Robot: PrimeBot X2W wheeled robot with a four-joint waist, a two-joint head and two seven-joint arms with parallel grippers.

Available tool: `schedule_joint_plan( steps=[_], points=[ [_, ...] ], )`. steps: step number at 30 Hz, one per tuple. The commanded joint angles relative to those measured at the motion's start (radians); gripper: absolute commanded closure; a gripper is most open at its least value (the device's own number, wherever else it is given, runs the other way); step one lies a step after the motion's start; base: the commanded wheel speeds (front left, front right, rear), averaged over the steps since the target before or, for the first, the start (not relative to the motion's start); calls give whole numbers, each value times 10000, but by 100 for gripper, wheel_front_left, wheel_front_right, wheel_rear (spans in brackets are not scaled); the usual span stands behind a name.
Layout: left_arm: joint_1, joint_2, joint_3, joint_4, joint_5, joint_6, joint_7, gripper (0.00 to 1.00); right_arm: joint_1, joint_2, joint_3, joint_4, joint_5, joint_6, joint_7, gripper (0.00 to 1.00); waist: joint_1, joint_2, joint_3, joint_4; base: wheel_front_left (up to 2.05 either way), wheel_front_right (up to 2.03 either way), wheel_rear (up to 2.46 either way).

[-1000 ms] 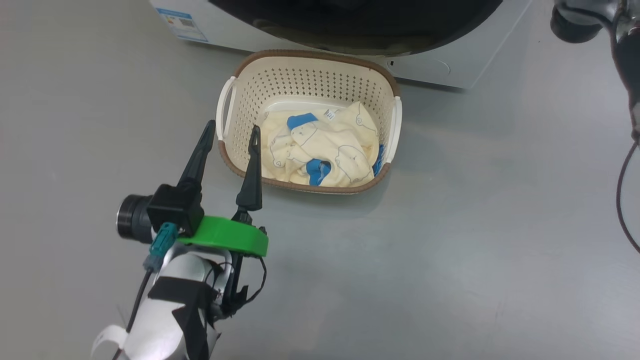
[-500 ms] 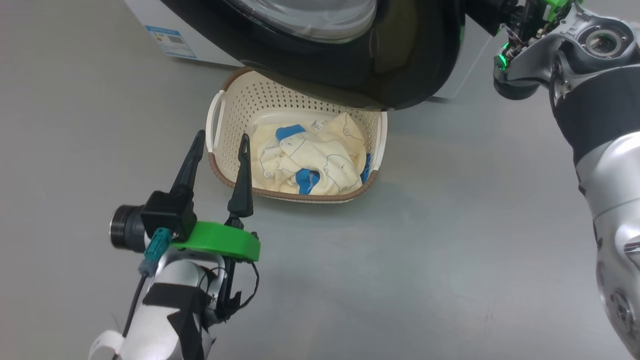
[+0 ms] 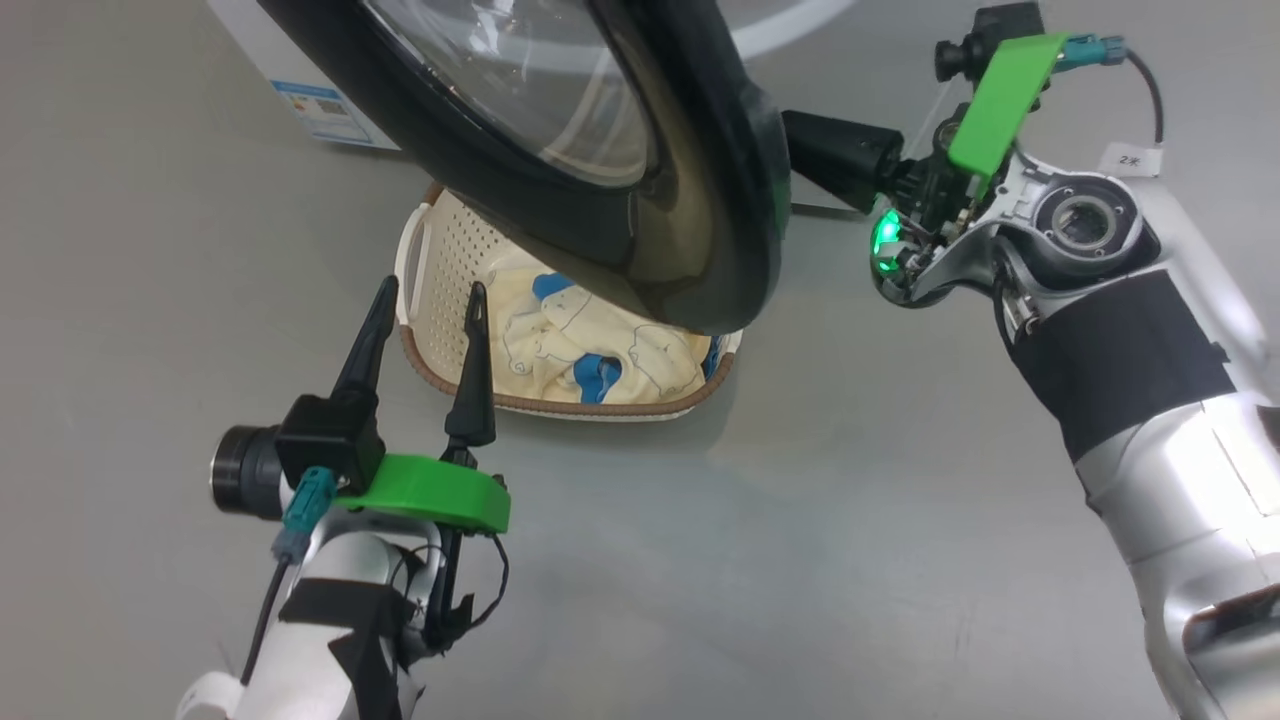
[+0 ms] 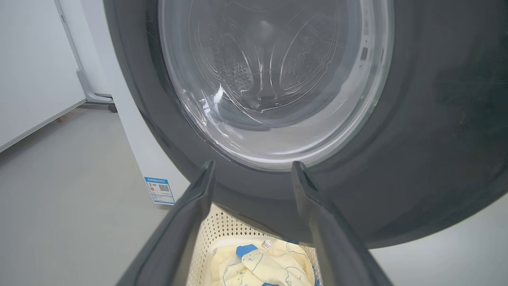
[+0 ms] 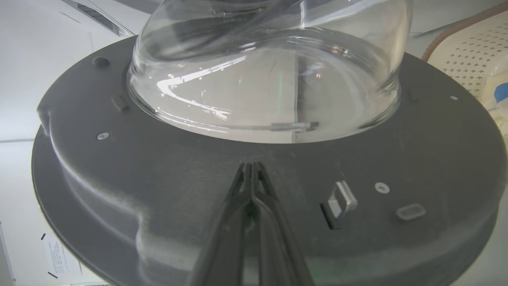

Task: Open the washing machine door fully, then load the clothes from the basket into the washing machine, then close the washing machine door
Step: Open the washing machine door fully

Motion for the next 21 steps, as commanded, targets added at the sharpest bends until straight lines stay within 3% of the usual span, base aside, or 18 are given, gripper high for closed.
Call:
schedule_joint_plan(
  steps=[1, 21],
  points=[
    [28, 152, 355, -253, 87, -23, -109, 0, 134, 291, 300, -604, 105, -27, -103, 100, 1, 0, -34, -24, 0, 0, 0],
    [140, 152, 394, -71, 141, -140, -109, 0, 1084, 291, 2338, -2014, 1270, -27, -1027, 100, 1, 0, -404, -117, 0, 0, 0]
  ],
)
